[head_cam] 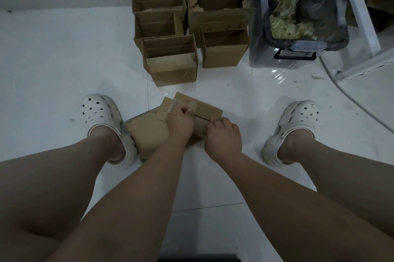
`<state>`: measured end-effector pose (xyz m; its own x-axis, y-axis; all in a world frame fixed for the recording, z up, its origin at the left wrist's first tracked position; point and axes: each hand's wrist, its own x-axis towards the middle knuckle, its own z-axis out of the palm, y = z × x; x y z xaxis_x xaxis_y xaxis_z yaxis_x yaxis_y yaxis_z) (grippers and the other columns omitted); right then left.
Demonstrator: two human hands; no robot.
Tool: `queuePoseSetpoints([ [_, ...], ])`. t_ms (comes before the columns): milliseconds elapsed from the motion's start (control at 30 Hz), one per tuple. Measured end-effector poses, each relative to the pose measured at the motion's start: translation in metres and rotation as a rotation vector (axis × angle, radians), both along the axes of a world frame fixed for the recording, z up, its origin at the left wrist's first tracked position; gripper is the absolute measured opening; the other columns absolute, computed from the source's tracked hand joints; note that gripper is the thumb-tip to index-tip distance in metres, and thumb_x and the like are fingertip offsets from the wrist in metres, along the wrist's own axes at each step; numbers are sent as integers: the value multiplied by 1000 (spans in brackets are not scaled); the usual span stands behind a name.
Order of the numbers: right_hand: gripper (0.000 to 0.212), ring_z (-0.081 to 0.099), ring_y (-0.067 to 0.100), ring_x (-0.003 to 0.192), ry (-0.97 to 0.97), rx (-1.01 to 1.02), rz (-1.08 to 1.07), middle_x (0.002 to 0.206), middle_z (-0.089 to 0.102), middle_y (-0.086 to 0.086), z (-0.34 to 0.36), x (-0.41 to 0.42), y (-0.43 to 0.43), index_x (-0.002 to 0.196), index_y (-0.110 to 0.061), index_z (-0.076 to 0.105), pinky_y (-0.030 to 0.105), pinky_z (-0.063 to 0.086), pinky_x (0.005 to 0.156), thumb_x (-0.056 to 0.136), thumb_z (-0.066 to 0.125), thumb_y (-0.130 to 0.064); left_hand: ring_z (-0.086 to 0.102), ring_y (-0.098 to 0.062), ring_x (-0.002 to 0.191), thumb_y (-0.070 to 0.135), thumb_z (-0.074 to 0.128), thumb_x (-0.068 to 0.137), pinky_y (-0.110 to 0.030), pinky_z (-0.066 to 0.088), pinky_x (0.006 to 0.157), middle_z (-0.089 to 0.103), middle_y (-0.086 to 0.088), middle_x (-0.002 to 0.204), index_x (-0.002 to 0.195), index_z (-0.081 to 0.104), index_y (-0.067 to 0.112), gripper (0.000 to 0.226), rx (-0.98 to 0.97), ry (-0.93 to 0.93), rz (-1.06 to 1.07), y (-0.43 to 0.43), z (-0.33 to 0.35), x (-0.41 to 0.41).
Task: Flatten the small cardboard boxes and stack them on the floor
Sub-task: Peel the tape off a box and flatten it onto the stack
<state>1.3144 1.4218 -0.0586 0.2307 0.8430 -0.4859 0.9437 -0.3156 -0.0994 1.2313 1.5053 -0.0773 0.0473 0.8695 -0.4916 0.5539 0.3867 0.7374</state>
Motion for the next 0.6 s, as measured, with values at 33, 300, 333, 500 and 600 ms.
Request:
queuePoseSetpoints([
  [33,46,31,27,133,-6,2,2,145,42,4,0,1,-1,135,-14,45,40,26,107,90,42,-17,55,-20,88,7,47,93,-32,45,81,62,-6,94,91,60,9,13,-30,-33,29,2,0,-2],
  [300,60,33,31,129,18,25,21,143,36,10,-8,-6,-4,144,-24,28,43,31,102,88,46,-20,53,-17,84,31,47,97,-24,39,65,50,7,85,101,42,17,15,59,-67,104,7,-1,-10],
  [333,62,29,31,132,16,16,24,147,30,10,-10,-7,-6,145,-25,26,43,30,104,88,47,-22,51,-13,80,35,56,93,-21,38,62,48,8,85,102,39,19,25,69,-53,50,6,0,-8],
  [500,67,23,34,135,-8,41,53,147,27,13,-17,-13,-15,147,-23,22,44,26,108,86,50,-24,54,-17,79,13,76,77,-28,43,65,51,0,90,98,32,18,49,113,137,-39,4,0,-4],
  [600,67,25,35,133,-6,39,53,145,28,14,-18,-15,-13,146,-22,23,44,27,107,85,51,-24,57,-22,81,9,70,81,-33,44,65,51,1,84,100,33,16,43,129,207,-35,5,0,-4],
])
